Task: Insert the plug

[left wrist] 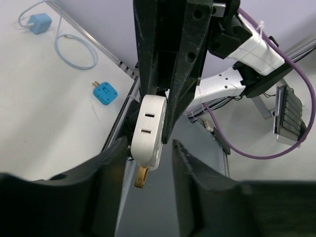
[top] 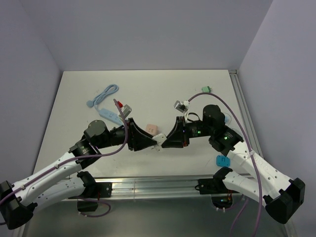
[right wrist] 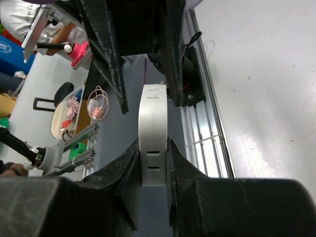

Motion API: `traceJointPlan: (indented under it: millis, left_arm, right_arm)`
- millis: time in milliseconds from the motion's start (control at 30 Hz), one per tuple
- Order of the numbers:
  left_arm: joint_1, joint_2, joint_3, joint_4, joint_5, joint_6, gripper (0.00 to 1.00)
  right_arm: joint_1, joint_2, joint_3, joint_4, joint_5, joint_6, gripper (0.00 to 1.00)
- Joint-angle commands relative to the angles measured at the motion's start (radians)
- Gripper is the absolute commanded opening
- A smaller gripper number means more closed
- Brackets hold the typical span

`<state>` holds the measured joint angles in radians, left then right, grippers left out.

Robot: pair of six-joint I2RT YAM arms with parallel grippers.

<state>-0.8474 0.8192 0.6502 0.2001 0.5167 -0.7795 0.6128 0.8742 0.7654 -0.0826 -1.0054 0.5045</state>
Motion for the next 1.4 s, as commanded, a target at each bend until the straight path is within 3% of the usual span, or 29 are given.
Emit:
traceJointPlan:
  millis: [0, 67, 167, 267, 300, 333, 433, 1067, 1333, 1367]
  left_arm:
    - [0.001, -0.014, -0.001, 0.088, 0.048, -0.01, 0.43]
    - [-0.001, -0.006, 0.0, 0.101, 0.055, -0.015, 0.37]
    - [-0.001, 0.008, 0.009, 0.11, 0.057, -0.026, 0.0]
    - [-0.001, 0.015, 0.012, 0.116, 0.055, -0.038, 0.0]
    - [-0.001, 0.014, 0.012, 0.114, 0.037, -0.041, 0.0]
    - [-0.001, 0.012, 0.012, 0.105, 0.026, -0.041, 0.0]
    - [-0.001, 0.002, 0.009, 0.107, -0.003, -0.05, 0.0]
    - [-0.001, 0.02, -0.007, 0.15, -0.012, -0.076, 0.0]
    - [-0.001, 0.012, -0.011, 0.14, -0.012, -0.07, 0.0]
    - [-0.001, 0.012, -0.011, 0.136, -0.014, -0.069, 0.0]
  right_arm:
    - [0.007, -0.001, -0.011, 0.078, -0.042, 0.032, 0.0]
    - [0.008, 0.009, -0.017, 0.101, -0.048, 0.051, 0.0]
    - [0.013, 0.019, -0.015, 0.135, -0.056, 0.068, 0.0]
    - [0.018, 0.026, 0.0, 0.123, -0.055, 0.059, 0.2]
    - [0.018, 0.028, 0.005, 0.11, -0.055, 0.054, 0.38]
    - [0.021, 0.028, 0.011, 0.107, -0.053, 0.046, 0.46]
    - [0.024, 0.037, 0.017, 0.107, -0.058, 0.046, 0.57]
    - [0.091, 0.124, 0.046, 0.225, -0.018, 0.121, 0.44]
    - [0.096, 0.137, 0.055, 0.224, 0.008, 0.12, 0.32]
    - [0.096, 0.137, 0.06, 0.209, 0.014, 0.115, 0.19]
